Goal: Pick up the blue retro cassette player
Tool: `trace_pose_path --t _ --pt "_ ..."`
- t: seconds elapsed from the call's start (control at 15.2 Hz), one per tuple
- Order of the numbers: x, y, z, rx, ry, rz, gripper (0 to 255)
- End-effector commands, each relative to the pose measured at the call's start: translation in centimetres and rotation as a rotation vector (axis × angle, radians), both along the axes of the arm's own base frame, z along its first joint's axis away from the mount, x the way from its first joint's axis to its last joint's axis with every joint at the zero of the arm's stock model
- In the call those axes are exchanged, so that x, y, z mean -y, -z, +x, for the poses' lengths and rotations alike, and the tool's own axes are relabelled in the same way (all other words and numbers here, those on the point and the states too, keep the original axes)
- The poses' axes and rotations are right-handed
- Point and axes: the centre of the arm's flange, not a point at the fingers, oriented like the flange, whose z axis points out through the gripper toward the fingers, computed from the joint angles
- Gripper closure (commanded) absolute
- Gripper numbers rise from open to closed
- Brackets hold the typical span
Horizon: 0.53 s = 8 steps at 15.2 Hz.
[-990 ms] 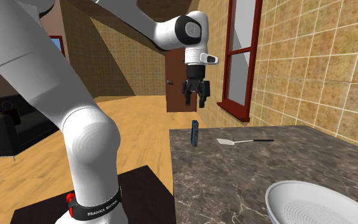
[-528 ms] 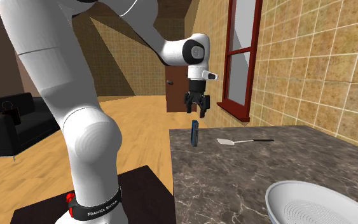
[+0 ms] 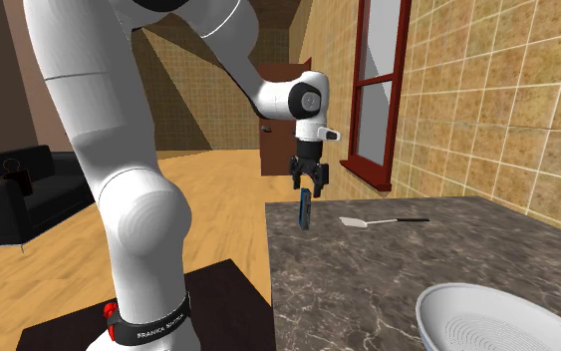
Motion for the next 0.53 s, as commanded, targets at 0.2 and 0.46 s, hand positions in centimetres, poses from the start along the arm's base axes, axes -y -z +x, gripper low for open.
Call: trace_pose_path --t 0.2,0.46 --pt "-0.02 0.83 0.00 0.001 0.000 0.000 255" --pt "0.01 0.81 -0.02 0.001 0.000 0.000 255"
